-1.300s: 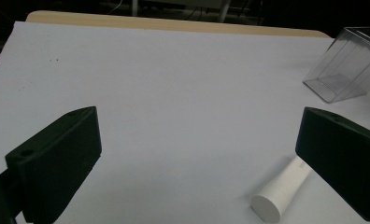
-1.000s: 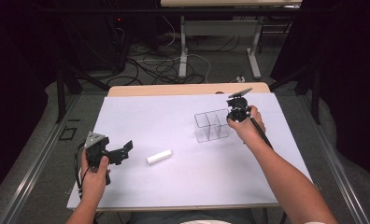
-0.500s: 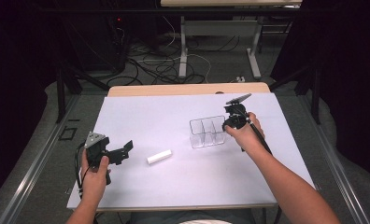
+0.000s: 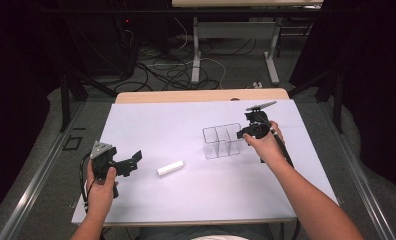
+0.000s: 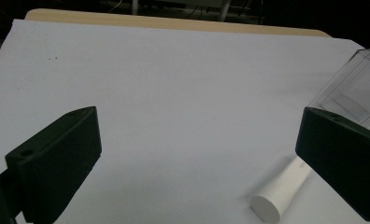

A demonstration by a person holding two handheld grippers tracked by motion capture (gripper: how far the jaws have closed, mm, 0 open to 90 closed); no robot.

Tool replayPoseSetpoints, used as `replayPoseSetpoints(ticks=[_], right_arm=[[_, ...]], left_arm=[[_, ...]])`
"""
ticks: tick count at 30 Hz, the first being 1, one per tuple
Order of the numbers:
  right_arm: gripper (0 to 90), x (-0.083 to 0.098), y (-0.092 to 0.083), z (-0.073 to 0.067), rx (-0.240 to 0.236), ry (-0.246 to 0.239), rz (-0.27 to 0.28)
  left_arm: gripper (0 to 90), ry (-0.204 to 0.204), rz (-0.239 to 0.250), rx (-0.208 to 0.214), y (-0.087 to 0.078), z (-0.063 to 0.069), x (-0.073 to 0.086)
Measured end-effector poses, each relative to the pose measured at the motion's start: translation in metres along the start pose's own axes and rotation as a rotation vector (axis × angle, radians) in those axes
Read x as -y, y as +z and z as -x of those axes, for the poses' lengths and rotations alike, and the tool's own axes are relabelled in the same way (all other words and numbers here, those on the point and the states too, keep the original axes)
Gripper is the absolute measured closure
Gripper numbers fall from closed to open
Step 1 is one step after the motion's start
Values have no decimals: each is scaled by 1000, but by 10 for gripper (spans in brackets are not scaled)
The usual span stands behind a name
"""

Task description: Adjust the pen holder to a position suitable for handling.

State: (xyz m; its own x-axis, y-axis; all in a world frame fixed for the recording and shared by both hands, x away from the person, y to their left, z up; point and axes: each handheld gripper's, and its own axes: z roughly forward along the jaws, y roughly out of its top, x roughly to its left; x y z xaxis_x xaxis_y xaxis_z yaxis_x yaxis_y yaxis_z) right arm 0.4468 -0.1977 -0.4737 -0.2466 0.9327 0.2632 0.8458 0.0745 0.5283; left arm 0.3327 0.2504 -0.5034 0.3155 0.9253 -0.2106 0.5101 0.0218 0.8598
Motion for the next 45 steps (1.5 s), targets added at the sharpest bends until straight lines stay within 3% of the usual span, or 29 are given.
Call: replayPoseSetpoints(ticks=[1, 6, 7, 8, 11, 16, 17, 21, 22, 28, 31, 35, 43, 45], right_arm=[[748, 0, 0, 0, 0, 0, 0], [745, 5, -17, 4, -48, -57, 121], [745, 5, -17, 4, -48, -57, 121], [755, 8, -23, 5, -65, -68, 168], [775, 12, -26, 8, -60, -92, 217], [900, 22, -26, 20, -42, -107, 296], [900, 25, -21, 26, -13, -114, 310], [900, 31, -9, 33, 9, -147, 321], [900, 37, 0, 37, 14, -161, 327], [900, 46, 19, 38, 14, -176, 287], [900, 47, 23, 32, 8, -188, 278], [900, 52, 25, 22, 26, -161, 260], [900, 56, 26, 11, -17, -124, 238], [900, 57, 26, 3, -23, -137, 236]], left_arm=[[7, 1, 1, 0, 0, 0, 0], [7, 2, 0, -2, 0, 1, 0], [7, 2, 0, -2, 0, 1, 0], [7, 1, 1, -3, -1, 1, 0], [7, -1, -1, -4, -1, 1, 0], [7, -4, -5, -4, 0, 1, 1], [7, -4, -5, -4, 0, 1, 0], [7, -5, -7, -5, 1, 1, 0], [7, -5, -11, -4, 1, 1, 1], [7, 4, -11, -3, 1, 0, 1], [7, 7, -14, -3, 2, 0, 1], [7, 7, -16, -3, 2, 0, 1], [7, 7, -10, -3, 2, 0, 1], [7, 11, -11, -1, 2, 1, 0]])
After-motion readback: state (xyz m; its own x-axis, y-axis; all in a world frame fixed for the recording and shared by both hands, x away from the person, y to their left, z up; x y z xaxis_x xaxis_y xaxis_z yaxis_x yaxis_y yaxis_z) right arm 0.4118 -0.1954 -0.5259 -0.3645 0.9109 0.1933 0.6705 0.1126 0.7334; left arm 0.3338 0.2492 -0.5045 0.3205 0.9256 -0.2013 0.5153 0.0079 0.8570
